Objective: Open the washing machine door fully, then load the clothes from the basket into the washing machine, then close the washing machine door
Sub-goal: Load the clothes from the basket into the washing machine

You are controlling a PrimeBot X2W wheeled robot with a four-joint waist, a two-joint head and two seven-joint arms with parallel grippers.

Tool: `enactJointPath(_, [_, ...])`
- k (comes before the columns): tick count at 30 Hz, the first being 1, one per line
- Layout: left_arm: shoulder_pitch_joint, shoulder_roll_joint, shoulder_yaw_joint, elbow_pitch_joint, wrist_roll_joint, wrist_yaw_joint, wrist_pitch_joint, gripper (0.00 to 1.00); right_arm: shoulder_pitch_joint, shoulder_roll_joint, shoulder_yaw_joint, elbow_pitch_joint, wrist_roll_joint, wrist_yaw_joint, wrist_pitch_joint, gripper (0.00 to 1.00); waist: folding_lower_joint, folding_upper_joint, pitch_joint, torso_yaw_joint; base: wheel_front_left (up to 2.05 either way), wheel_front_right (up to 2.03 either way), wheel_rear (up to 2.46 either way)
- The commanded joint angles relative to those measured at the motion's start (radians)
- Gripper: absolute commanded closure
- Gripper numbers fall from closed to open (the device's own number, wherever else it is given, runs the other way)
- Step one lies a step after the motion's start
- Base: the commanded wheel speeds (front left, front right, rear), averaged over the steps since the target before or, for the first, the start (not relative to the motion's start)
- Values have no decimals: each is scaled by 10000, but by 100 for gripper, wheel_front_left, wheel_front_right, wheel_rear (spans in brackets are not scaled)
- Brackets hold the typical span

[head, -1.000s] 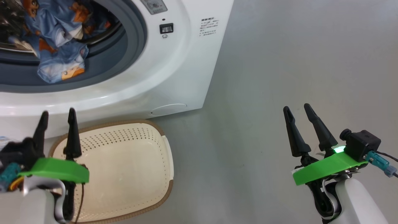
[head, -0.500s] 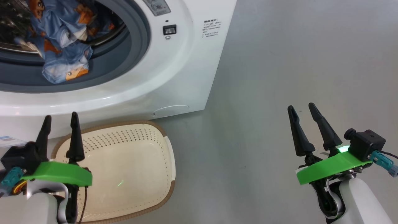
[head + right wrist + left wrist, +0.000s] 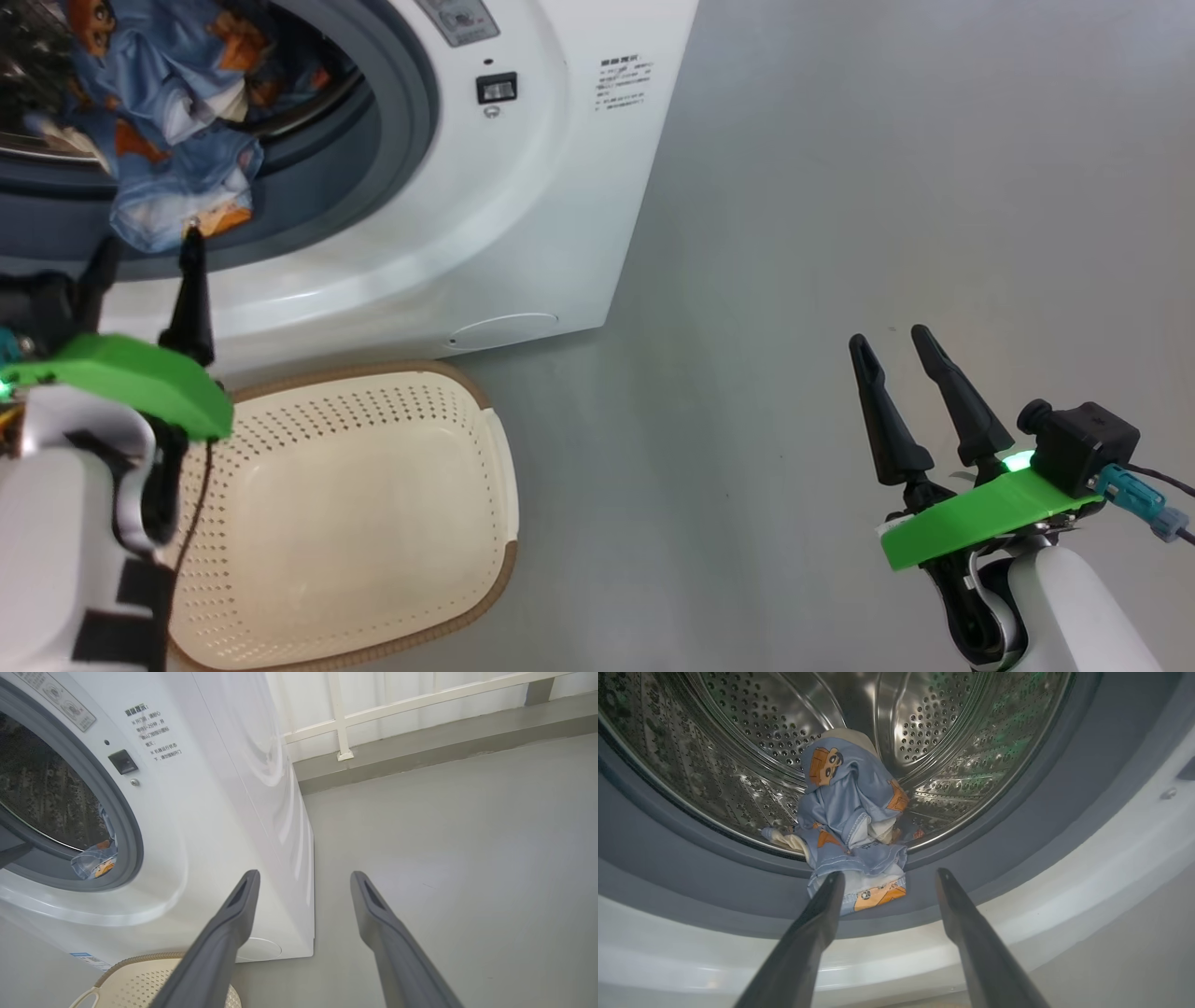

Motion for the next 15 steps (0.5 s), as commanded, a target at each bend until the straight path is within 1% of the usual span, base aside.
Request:
enactJointPath(1, [-438,438,246,5,24,2,90,0,34,14,190,-203,27,85,-76,0,0,-1,76,-85,0,0,0])
enactJointPath(7, [-2053,827,209,1850,136,110,548,0,-96,106,204,-224,54,85,-76,0,0,-1,346,-346,0,0,0])
enactJointPath(12, [-3287,986,293,3608,69,344,929,0,-217,161,208,-226,57,85,-76,0,0,-1,527,-577,0,0,0])
enactJointPath(15, [-3873,1094,338,4509,40,465,988,0,-233,189,171,-239,46,85,-76,0,0,-1,578,-699,0,0,0])
